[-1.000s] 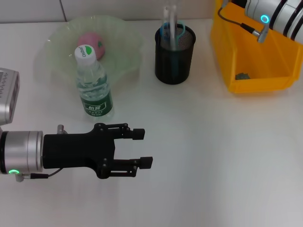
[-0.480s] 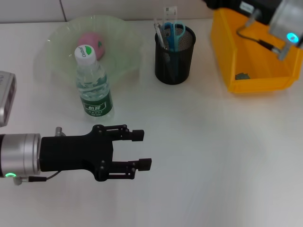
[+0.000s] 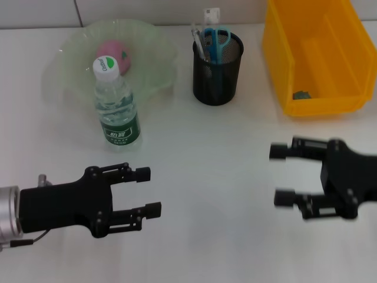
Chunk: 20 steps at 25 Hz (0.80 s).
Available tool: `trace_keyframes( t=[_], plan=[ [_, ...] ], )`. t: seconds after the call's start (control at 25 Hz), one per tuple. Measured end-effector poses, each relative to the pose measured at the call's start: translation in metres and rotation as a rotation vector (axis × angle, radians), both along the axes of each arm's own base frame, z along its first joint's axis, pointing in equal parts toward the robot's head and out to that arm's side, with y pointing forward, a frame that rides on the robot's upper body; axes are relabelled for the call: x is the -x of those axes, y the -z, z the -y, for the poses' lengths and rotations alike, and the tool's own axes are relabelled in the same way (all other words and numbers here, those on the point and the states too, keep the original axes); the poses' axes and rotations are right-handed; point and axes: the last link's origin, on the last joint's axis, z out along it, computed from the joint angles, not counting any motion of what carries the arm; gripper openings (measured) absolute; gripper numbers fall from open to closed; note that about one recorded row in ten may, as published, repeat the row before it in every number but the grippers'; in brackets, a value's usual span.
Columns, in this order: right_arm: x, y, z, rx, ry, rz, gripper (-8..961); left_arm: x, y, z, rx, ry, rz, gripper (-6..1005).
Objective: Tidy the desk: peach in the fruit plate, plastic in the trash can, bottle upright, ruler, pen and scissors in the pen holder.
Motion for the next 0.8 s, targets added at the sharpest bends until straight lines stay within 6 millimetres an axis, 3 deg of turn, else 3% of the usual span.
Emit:
trace_keyframes(
  t=[0.08, 0.28, 0.8],
  plan=[
    [-0.006, 0.006, 0.018, 0.064, -0.024, 0.003, 733, 0.003, 0.0, 0.003, -0.001, -0.011, -0.001, 743],
    [-0.011, 0.016, 0.028, 0.068, -0.043, -0.004, 804, 0.013, -0.002, 0.021, -0.006, -0.065, 0.032, 759],
    [-0.008, 0.022, 0.028, 0.085, -0.06, 0.003, 804, 0.012, 0.002, 0.024, 0.009, -0.08, 0.055, 811]
  ],
)
